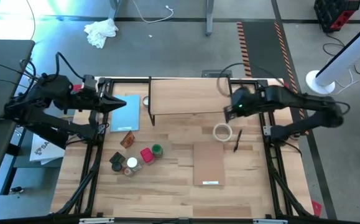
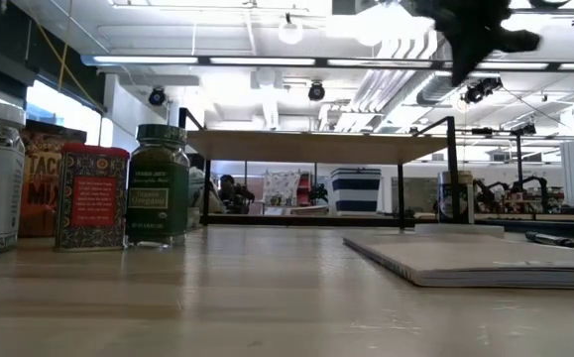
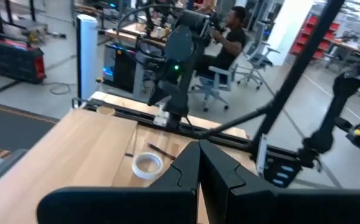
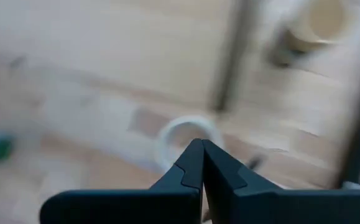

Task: Shelf spices
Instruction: Move the brown seasoning bottle to the middle left of the table

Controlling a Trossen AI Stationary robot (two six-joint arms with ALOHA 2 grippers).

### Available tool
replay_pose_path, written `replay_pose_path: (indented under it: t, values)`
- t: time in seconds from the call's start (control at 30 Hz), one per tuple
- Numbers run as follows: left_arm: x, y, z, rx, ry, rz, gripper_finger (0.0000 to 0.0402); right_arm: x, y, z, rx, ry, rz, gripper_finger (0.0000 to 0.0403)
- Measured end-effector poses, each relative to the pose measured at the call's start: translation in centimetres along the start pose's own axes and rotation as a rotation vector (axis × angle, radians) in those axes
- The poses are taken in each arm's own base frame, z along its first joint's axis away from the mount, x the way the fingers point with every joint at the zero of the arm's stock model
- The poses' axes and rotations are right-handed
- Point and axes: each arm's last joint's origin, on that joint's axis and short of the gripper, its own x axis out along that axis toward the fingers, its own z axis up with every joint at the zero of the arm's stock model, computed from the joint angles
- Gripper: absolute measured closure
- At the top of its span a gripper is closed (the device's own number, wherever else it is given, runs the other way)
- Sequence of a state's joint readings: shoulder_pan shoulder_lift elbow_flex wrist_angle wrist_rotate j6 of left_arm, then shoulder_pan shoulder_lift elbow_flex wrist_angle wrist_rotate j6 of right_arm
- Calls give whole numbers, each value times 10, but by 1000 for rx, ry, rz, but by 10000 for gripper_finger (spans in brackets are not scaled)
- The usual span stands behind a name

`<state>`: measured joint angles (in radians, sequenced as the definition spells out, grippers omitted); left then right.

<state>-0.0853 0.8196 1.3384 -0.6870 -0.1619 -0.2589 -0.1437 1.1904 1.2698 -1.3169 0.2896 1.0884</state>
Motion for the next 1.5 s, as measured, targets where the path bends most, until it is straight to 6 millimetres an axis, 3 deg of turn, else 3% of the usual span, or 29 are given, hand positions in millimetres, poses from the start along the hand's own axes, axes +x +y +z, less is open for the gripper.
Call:
replay_pose_path:
  t: [0.13, 0.33, 0.47, 0.57, 0.83, 1.03, 1.23, 1.5]
  values:
    - [23, -3, 4, -3, -31, 49, 401, 19, -23, 7, -26, -4, -82, 402]
    - [82, -1, 1, -30, -14, 138, 402, 50, -37, 30, -122, -14, -128, 402]
    - [113, 10, -5, -111, 27, 176, 401, 56, -52, 45, -122, -47, -233, 396]
    - [123, 16, -2, -174, -8, 179, 401, 59, -59, 57, -184, -57, -229, 368]
    - [117, 41, 17, -165, -136, 175, 401, 74, -70, 78, -115, -58, -236, 214]
    - [107, 59, 23, -190, -135, 125, 402, 100, -70, 85, -92, 35, -277, 120]
    - [103, 71, 25, -187, -121, 80, 402, 123, -71, 93, -56, 87, -331, 101]
    - [101, 79, 27, -191, -123, 88, 401, 125, -84, 103, 26, 82, -269, 100]
